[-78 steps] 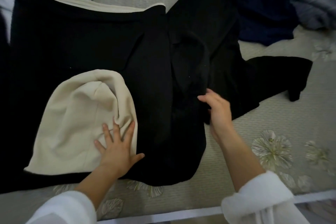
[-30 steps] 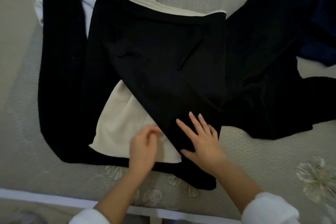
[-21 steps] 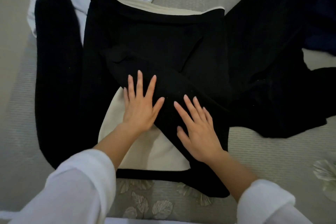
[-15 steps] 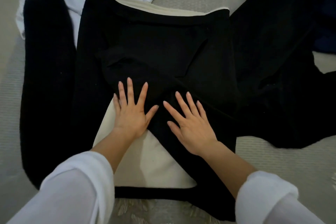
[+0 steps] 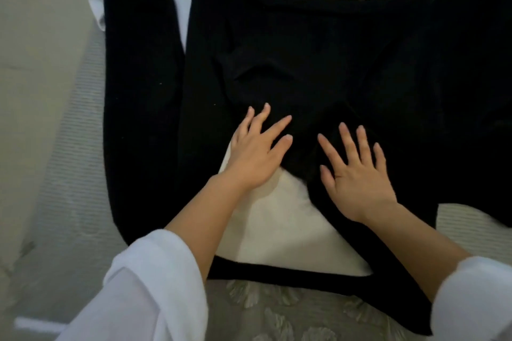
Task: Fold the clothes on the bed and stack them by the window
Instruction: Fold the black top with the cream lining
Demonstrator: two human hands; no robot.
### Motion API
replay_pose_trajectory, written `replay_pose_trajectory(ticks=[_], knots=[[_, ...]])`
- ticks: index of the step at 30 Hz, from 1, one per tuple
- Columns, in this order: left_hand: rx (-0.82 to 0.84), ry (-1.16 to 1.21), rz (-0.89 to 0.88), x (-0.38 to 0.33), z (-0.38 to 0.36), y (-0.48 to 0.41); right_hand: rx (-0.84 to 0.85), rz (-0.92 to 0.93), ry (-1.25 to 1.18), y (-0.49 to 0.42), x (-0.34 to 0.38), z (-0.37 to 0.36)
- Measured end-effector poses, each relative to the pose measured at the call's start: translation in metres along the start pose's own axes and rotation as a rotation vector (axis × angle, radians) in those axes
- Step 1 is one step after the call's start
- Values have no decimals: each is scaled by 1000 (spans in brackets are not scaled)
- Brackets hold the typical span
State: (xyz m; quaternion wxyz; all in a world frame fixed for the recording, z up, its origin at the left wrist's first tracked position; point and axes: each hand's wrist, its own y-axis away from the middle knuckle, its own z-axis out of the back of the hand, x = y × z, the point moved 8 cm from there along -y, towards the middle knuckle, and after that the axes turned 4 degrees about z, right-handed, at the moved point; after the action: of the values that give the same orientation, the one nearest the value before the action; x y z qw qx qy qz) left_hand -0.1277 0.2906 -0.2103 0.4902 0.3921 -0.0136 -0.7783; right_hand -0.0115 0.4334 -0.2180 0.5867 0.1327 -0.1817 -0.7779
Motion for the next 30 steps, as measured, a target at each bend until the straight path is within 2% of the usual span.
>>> replay_pose_trajectory(ticks=[2, 3, 6, 8, 10, 12, 14, 18, 19, 20, 23, 25, 27, 30], knots=[[-41, 94, -18, 7, 14, 22, 20, -115, -4, 4, 19, 10], [-120, 119, -11, 14, 25, 38, -3, -149, -32, 6, 36, 17], [-468, 68, 109, 53, 75, 84, -213, -17, -236, 16, 103, 44], [-642, 42, 303, 97, 113, 103, -255, 160, -333, 17, 148, 50], [-702, 89, 571, 147, 140, 117, -151, 260, -343, 12, 181, 39], [-688, 281, 759, 188, 152, 124, -4, 274, -251, 4, 195, 16], [-610, 552, 782, 209, 149, 116, 47, 268, -143, -1, 198, -2], [-372, 928, 689, 203, 134, 95, 47, 252, -162, -5, 195, -10], [-398, 995, 648, 196, 134, 94, 40, 252, -161, -4, 194, -9], [-497, 1047, 596, 190, 138, 97, 30, 249, -156, -4, 193, -8], [-1006, 1128, 483, 188, 167, 143, 0, 226, -151, -2, 192, -3], [-1231, 1217, 535, 207, 167, 186, 0, 230, -163, 0, 194, 1], [-1257, 1231, 676, 226, 150, 219, 23, 248, -158, 1, 198, 4], [-1047, 1260, 882, 249, 119, 230, 75, 257, -80, -1, 204, 7]])
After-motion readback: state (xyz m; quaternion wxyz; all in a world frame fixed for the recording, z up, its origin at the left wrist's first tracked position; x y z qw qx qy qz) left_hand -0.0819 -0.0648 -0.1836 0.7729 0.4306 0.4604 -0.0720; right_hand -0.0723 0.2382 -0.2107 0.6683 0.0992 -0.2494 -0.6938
